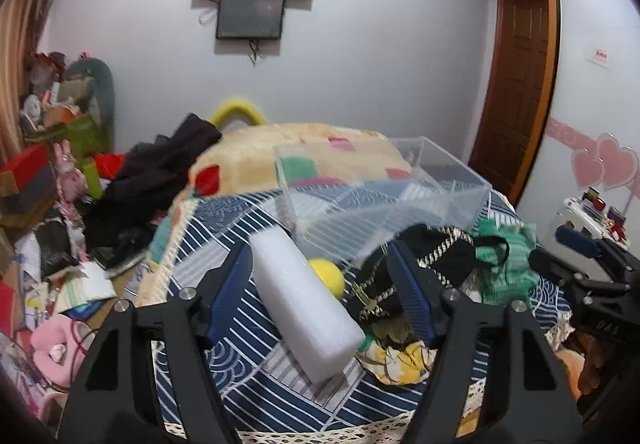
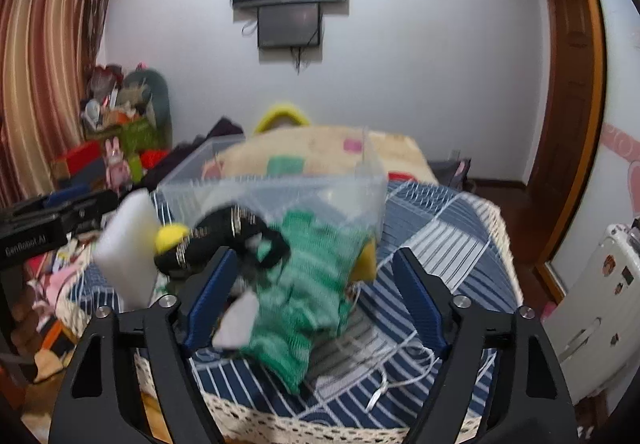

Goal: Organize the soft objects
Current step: 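Grasp the white foam block with the left tool while the right grasps the green glove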

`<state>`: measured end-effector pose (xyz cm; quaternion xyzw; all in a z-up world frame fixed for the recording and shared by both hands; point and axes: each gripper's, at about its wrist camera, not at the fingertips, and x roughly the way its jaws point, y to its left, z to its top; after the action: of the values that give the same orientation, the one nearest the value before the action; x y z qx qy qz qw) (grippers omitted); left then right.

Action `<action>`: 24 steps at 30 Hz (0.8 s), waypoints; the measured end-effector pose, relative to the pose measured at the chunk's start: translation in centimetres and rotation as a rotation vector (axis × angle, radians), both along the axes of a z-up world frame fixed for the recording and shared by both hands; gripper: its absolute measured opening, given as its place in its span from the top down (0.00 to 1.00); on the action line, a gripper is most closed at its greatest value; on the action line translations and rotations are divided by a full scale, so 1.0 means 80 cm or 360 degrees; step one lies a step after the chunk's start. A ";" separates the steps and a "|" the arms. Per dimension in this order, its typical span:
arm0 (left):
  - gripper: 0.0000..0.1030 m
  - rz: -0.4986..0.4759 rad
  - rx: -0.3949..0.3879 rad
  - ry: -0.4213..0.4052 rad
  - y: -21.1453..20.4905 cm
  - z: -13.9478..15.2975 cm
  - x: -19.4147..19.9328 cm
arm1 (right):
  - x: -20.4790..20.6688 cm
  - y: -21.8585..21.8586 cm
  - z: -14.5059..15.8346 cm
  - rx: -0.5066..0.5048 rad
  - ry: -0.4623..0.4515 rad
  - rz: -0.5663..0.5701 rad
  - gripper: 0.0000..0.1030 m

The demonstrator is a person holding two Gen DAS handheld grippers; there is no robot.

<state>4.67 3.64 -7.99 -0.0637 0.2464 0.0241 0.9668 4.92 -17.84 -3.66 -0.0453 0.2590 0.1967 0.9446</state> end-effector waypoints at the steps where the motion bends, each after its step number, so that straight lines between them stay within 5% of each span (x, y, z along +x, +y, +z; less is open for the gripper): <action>1: 0.32 -0.0013 -0.0012 0.0018 0.001 -0.005 0.002 | 0.003 0.001 -0.005 -0.0009 0.0033 0.0012 0.31; 5: 0.34 -0.0043 -0.0038 0.0079 0.001 -0.017 0.010 | 0.011 0.007 -0.019 -0.0042 0.0144 0.0071 0.56; 11: 0.41 -0.0042 -0.0051 0.0146 0.006 -0.030 0.020 | 0.013 0.009 -0.021 -0.0060 0.0163 0.0086 0.75; 16: 0.52 -0.0029 -0.0137 0.0206 0.022 -0.041 0.022 | 0.014 0.002 -0.017 -0.0030 0.0157 0.0076 0.83; 24: 0.68 0.0045 -0.0081 0.0192 0.028 -0.034 0.011 | 0.005 0.000 0.002 -0.0029 0.0060 0.0051 0.85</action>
<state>5.56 5.84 -10.71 -0.0902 0.3040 0.0352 0.9478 5.30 -17.80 -3.52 -0.0542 0.2778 0.2101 0.9358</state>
